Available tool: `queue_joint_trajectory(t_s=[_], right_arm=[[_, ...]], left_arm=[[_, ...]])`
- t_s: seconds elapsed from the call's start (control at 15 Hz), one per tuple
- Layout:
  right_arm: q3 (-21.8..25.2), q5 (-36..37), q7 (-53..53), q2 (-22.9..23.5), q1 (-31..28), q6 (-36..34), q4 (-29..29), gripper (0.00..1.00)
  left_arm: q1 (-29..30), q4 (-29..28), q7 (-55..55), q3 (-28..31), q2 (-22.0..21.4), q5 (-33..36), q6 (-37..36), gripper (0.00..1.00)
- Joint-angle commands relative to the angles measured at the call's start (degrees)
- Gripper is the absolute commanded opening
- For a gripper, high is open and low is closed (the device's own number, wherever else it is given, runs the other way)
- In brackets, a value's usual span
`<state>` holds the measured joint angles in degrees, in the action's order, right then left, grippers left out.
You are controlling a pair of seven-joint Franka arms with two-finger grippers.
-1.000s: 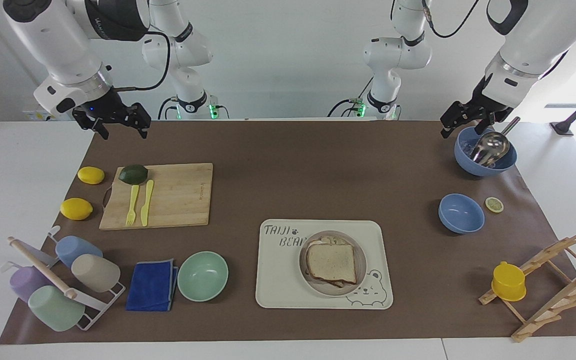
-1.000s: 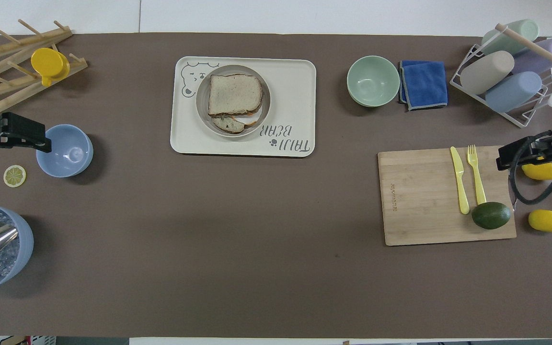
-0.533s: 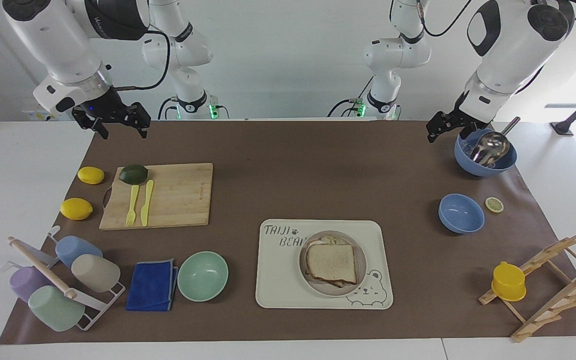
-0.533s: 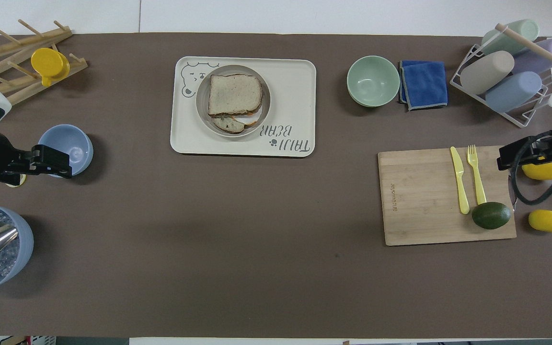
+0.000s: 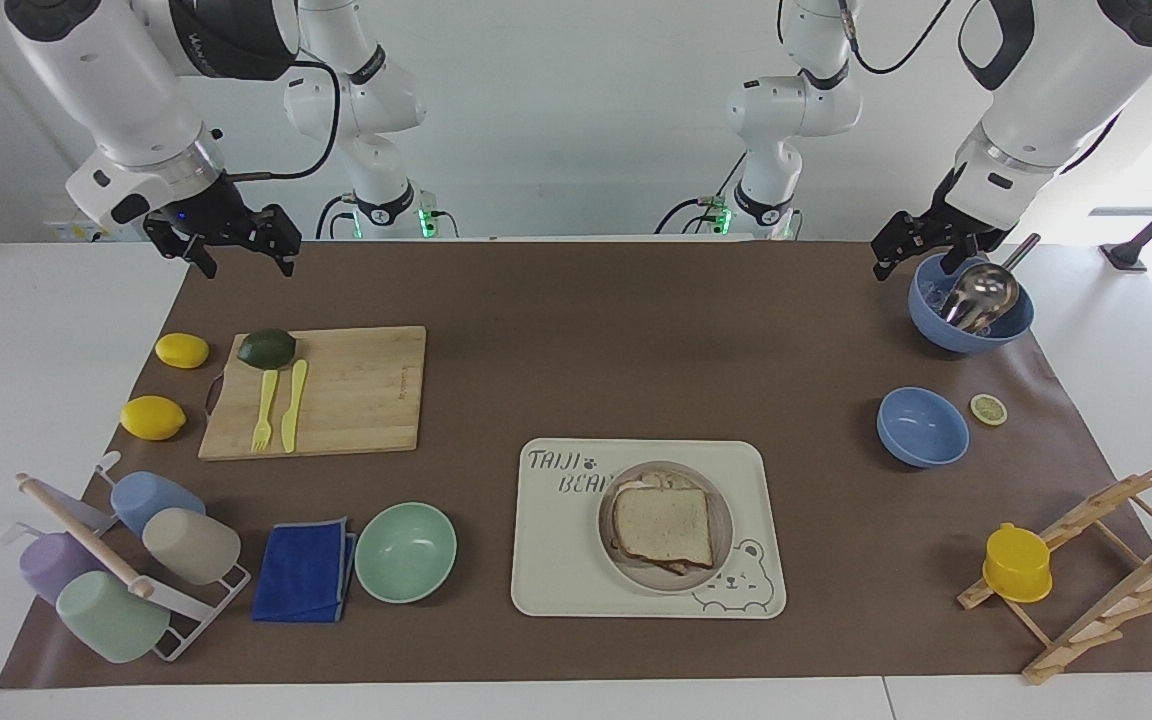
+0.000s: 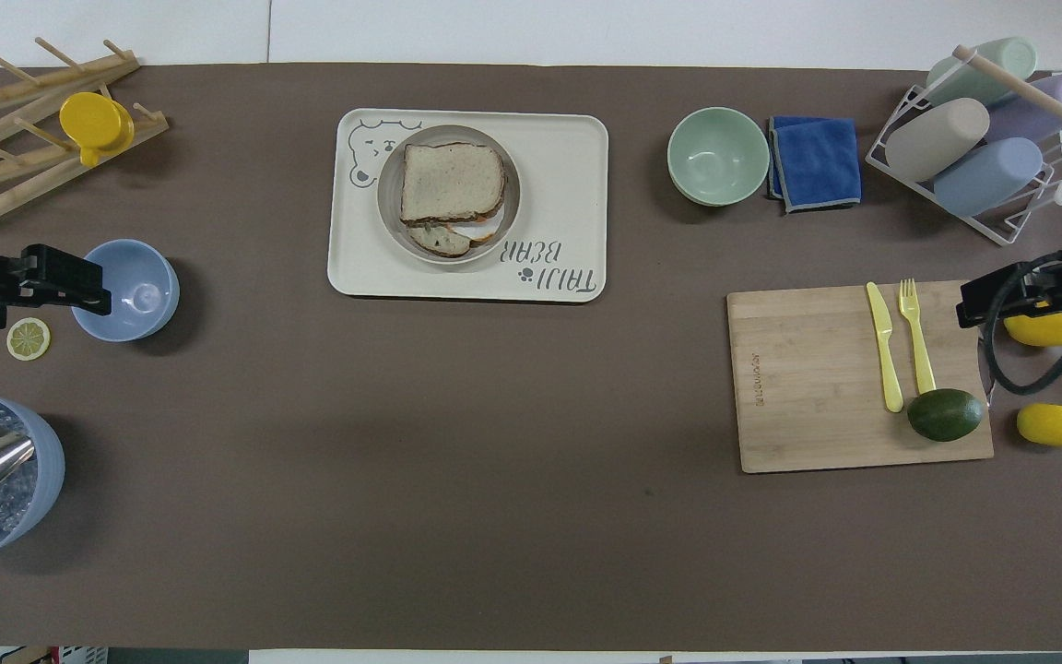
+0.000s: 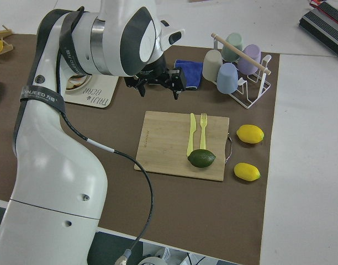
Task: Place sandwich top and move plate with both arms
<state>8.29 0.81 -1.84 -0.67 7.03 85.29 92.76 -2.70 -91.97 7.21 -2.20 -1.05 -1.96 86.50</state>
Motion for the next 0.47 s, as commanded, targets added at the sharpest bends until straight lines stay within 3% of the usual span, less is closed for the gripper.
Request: queue_joint_trajectory(t_s=[0.0, 0.4], right_arm=[[-0.2, -0.5, -1.9, -0.4, -0.7, -0.2, -0.1, 1.00], [-0.3, -0.5, -1.8, -0.4, -0.7, -0.2, -0.1, 1.00]], left_arm=[[-0.5, 0.7, -1.1, 0.8, -0.5, 0.6, -1.2, 1.00], [-0.5, 0.5, -1.1, 0.8, -0.6, 0.6, -1.0, 1.00]])
